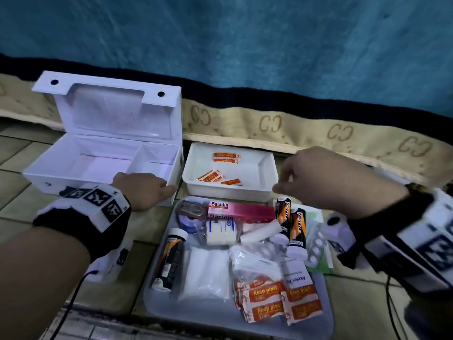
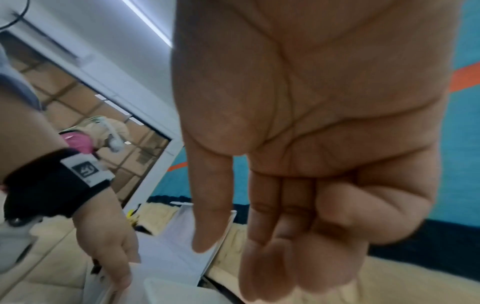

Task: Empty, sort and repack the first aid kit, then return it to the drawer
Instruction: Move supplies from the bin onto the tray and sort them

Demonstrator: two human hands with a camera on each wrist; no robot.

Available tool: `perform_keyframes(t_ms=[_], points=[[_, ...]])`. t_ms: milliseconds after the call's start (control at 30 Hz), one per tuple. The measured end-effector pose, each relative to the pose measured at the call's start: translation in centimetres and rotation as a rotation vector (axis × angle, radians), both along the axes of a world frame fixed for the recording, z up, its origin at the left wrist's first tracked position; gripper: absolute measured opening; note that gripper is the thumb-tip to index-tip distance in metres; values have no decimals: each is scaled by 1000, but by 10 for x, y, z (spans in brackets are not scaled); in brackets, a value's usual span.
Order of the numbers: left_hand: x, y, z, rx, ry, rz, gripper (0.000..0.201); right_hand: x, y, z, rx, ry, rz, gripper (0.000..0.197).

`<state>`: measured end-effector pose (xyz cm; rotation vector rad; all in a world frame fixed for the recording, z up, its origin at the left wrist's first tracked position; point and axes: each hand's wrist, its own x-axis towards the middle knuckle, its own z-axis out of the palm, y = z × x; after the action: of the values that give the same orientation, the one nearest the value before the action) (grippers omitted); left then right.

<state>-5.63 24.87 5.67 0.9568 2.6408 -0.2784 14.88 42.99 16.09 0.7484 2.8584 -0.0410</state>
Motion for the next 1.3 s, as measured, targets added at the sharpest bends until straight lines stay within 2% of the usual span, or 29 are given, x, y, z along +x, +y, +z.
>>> perform_keyframes(t_ms=[100,233,367,500,700,733,800,833,967,1033,1200,1300], points=[[1,1,2,-5,1,5,50,-52,2,-6,100,-69,217,31],[1,0,2,-21,13,-14,46,-104,2,-34,205,-290,415,43],[1,0,2,-71,29,-49,35,-135,10,-64,227,-314,482,43],[-2,1,1,-74,13,-63,39,-153,7,-82,205,-372,585,42],[0,1,1,-75,26,-49,38,-161,11,-94,227,-389,543,22],[0,1,1,-76,26,-52,38,-161,11,-94,235,-359,533,19],[0,1,2,-71,20,-51,40,-159,13,-89,235,-289,484,42],[0,2,2,-66,15,-43,43,-157,15,-83,238,-245,448,47],[-1,1,0,-43,-1,-20,47,-150,34,-50,265,-52,283,21],[0,1,1,-37,-4,-23,47,-134,46,-34,248,4,232,23],[0,1,2,-21,-17,-23,47,-58,45,8,43,251,311,13],[0,2,2,-9,-30,-9,49,1,32,14,-69,246,336,5]])
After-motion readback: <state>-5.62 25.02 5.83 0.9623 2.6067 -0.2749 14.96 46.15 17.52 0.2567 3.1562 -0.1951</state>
